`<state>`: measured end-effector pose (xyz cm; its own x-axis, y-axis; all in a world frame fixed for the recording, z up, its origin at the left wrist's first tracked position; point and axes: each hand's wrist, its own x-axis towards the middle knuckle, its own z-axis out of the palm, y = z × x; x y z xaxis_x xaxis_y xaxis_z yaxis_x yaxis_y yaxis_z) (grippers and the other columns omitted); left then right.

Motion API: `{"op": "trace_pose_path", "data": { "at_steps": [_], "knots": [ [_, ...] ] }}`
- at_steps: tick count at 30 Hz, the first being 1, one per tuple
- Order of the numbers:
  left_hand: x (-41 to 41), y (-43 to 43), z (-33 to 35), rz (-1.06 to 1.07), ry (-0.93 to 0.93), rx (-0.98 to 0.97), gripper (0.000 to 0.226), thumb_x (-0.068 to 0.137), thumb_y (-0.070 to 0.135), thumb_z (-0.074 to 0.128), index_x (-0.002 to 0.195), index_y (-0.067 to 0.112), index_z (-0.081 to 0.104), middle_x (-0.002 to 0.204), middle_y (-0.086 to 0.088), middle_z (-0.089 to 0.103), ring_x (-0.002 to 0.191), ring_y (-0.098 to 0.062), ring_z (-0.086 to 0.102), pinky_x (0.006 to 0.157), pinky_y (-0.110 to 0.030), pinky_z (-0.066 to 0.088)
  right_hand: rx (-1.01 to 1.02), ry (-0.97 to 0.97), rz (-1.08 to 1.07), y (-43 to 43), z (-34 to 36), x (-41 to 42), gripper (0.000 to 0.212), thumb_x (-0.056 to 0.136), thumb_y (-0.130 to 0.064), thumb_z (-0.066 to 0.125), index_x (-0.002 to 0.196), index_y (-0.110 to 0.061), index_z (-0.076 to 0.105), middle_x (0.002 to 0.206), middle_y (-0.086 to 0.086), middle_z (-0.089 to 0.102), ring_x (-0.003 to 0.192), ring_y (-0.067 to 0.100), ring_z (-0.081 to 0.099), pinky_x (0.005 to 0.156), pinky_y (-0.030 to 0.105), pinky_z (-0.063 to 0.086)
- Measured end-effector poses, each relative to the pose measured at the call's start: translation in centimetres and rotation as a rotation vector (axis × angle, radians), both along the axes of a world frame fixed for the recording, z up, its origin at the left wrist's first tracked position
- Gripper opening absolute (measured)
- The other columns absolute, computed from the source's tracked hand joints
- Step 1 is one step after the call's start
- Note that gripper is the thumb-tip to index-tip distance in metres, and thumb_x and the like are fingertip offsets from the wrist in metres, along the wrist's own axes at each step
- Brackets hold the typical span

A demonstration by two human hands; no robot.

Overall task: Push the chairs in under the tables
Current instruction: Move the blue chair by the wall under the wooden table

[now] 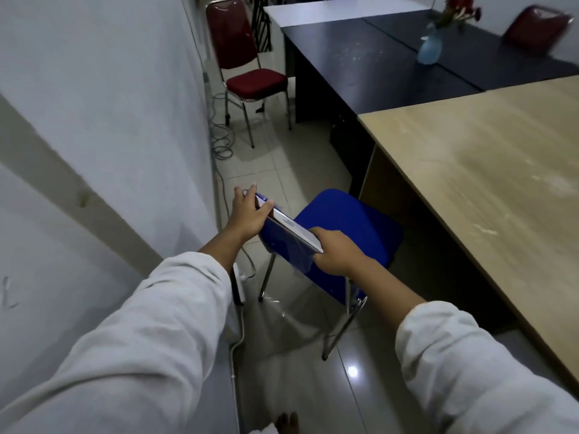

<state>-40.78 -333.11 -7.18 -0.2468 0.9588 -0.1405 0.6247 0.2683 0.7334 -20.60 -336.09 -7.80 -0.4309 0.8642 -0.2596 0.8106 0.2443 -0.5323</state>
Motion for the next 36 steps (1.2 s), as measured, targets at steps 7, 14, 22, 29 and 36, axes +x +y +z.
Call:
{"op": "trace_pose_path", "data": {
  "at_steps": [7, 14, 22, 29, 36],
  "knots": [
    [2.0, -3.2, -1.3, 0.066, -0.085, 0.002, 0.071, 0.089, 0.039, 0.058, 0.148, 0.019, 0.025, 0.156, -0.007, 0.012, 0.139, -0.030, 0.032, 0.106, -0.043, 0.045, -0.045, -0.008, -0.003, -3.3, 0.4, 3.1, 0.052, 0.085, -0.009, 0.058, 0.134, -0.019, 0.045, 0.124, 0.006, 0.061, 0.111, 0.025, 0.057, 0.095, 0.043, 0.048],
    [4.0, -6.4, -1.7, 0.208, -0.241, -0.083, 0.079, 0.080, 0.039, 0.067, 0.146, 0.019, 0.029, 0.147, -0.012, 0.029, 0.129, -0.030, 0.042, 0.102, -0.040, 0.047, -0.035, -0.044, -0.008, -6.7, 1.2, 6.8, 0.055, 0.084, -0.003, 0.056, 0.135, -0.023, 0.045, 0.124, 0.004, 0.061, 0.110, 0.024, 0.056, 0.088, 0.035, 0.048],
    [7.6, -8.9, -2.1, 0.303, -0.312, -0.057, 0.056, 0.080, 0.022, 0.066, 0.131, 0.022, 0.044, 0.138, -0.011, 0.031, 0.117, -0.029, 0.050, 0.084, -0.032, 0.053, 0.022, -0.032, -0.054, -10.1, 1.3, 9.8, 0.051, 0.086, -0.001, 0.053, 0.133, -0.022, 0.050, 0.124, 0.004, 0.062, 0.109, 0.022, 0.057, 0.082, 0.028, 0.045],
    [9.8, -8.6, -1.8, 0.172, -0.312, -0.055, 0.052, 0.079, 0.019, 0.065, 0.127, 0.020, 0.047, 0.138, -0.012, 0.038, 0.108, -0.025, 0.053, 0.076, -0.029, 0.053, 0.044, -0.041, -0.112, -12.2, 0.8, 11.6, 0.051, 0.086, -0.004, 0.052, 0.134, -0.022, 0.048, 0.121, 0.004, 0.063, 0.105, 0.023, 0.058, 0.079, 0.031, 0.047],
    [14.2, -7.2, -0.6, 0.032, -0.284, -0.080, 0.048, 0.080, 0.016, 0.064, 0.126, 0.015, 0.051, 0.137, -0.012, 0.033, 0.100, -0.019, 0.046, 0.063, -0.018, 0.042, 0.053, -0.098, -0.219, -13.4, 0.5, 14.7, 0.054, 0.086, -0.005, 0.050, 0.137, -0.020, 0.042, 0.120, 0.007, 0.062, 0.105, 0.026, 0.057, 0.081, 0.038, 0.052]
  ]
}}
